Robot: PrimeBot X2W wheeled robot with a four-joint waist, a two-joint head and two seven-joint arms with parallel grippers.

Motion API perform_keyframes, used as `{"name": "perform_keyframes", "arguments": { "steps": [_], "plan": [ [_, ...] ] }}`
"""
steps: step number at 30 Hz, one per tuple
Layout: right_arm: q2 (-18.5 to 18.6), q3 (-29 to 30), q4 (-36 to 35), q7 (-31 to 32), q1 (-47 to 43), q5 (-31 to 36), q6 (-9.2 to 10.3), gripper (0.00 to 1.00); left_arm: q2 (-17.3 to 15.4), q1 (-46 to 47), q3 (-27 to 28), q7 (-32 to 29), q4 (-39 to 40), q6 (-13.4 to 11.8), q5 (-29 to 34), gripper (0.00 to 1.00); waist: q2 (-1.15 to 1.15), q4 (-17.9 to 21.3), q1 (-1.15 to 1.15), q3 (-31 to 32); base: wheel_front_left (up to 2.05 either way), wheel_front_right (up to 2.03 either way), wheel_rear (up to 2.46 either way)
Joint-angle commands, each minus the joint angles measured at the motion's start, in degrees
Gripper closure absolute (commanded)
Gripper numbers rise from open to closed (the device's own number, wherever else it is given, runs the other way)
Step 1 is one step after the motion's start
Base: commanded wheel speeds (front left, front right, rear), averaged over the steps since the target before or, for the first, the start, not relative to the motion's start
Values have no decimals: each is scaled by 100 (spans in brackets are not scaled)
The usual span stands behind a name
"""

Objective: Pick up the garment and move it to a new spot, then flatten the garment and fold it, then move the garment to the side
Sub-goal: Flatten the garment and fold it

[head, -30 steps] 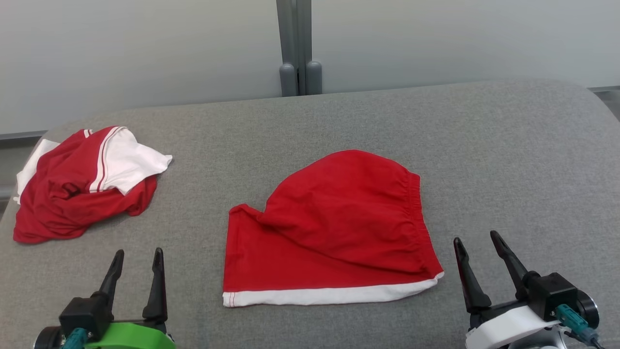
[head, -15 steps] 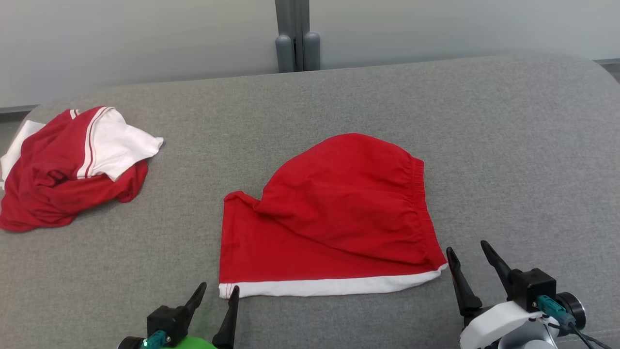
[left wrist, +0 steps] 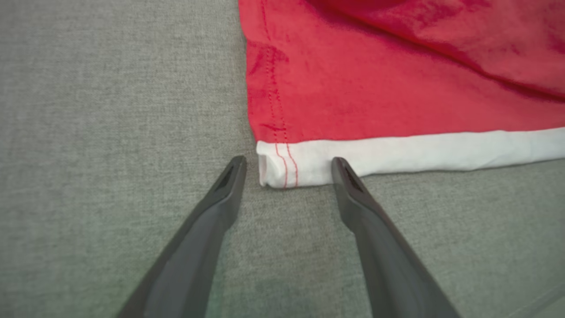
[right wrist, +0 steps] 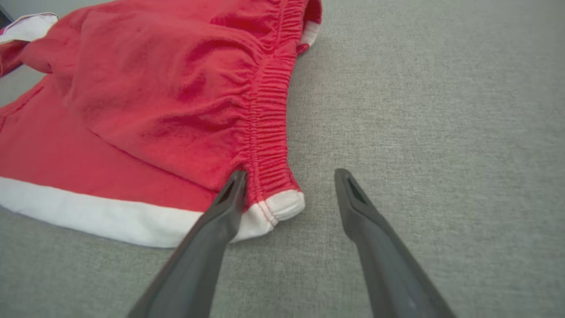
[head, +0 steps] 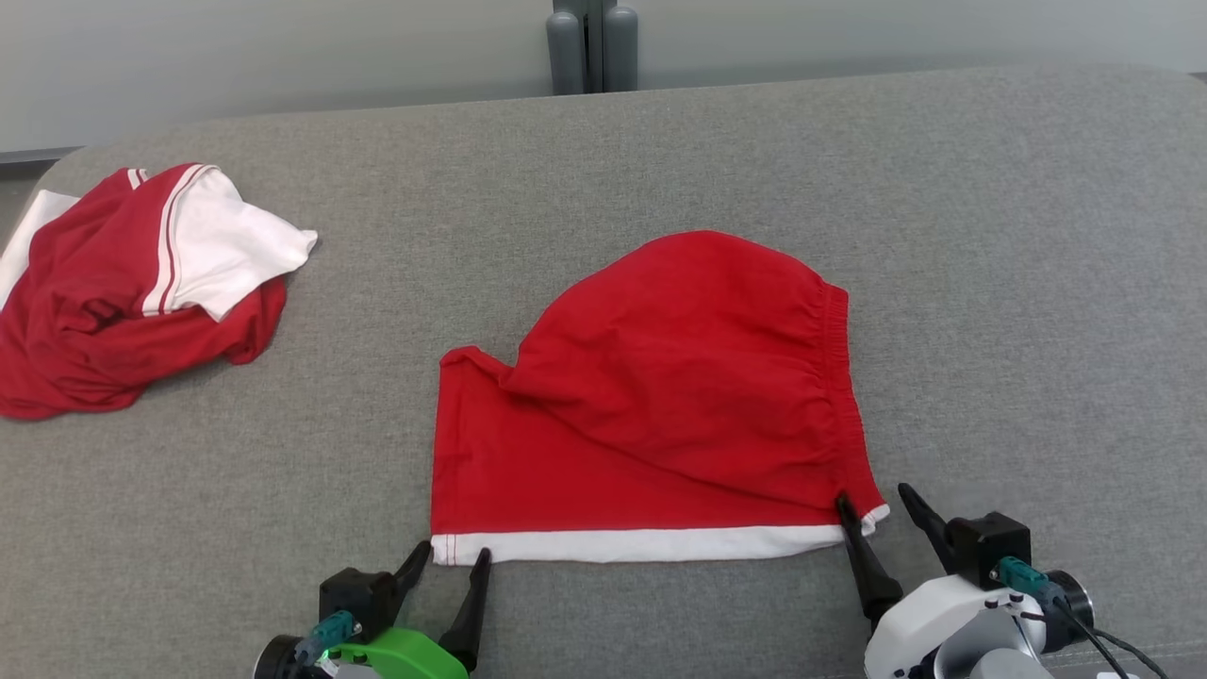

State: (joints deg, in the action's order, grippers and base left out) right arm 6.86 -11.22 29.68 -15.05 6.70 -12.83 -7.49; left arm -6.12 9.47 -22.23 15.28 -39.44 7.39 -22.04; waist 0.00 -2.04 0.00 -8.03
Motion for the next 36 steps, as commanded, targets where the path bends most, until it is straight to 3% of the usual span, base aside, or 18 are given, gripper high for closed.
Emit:
{"name": "perform_keyframes", "arguments": {
  "steps": [1,2,3,4,5,6,14,24,30,36],
  "plan": [
    [-11,-59,92,-18,83,-66,-1,0,31,70,-47,-25,-121,13,-89,0,0,-18,0,-21,0,0,0],
    [-14,-82,148,-18,107,-121,-1,0,43,91,-77,-26,-156,13,-115,0,0,-26,0,-26,0,0,0],
    [-26,-114,239,-19,118,-201,-1,44,58,114,-104,-26,-203,13,-159,13,0,-34,0,-29,0,0,0],
    [-37,-150,306,-19,132,-255,-1,58,72,129,-137,-27,-260,13,-188,55,0,-39,0,-28,0,0,0],
    [-47,-193,361,-18,175,-310,-1,75,91,153,-184,-35,-319,13,-216,84,0,-43,0,-28,0,0,0],
    [-44,-238,405,-18,202,-337,-1,100,99,179,-228,-38,-355,14,-241,100,0,-45,0,-28,0,0,0],
    [53,-203,-67,-19,84,-504,-1,100,74,223,-279,-16,109,14,-363,100,0,-12,0,42,0,0,0],
    [309,-593,-1058,-19,743,-719,-1,100,-432,912,-54,-13,1435,14,-184,100,0,257,0,-48,0,0,0],
    [449,-902,-976,108,2184,-1153,-1,100,-912,2510,-523,-150,1481,14,-369,100,0,364,0,-485,0,0,0],
    [410,-780,-598,790,4146,-2128,-1,100,-1327,4621,-961,-619,1173,14,-877,100,0,465,0,-1338,0,0,0]
  ]
}}
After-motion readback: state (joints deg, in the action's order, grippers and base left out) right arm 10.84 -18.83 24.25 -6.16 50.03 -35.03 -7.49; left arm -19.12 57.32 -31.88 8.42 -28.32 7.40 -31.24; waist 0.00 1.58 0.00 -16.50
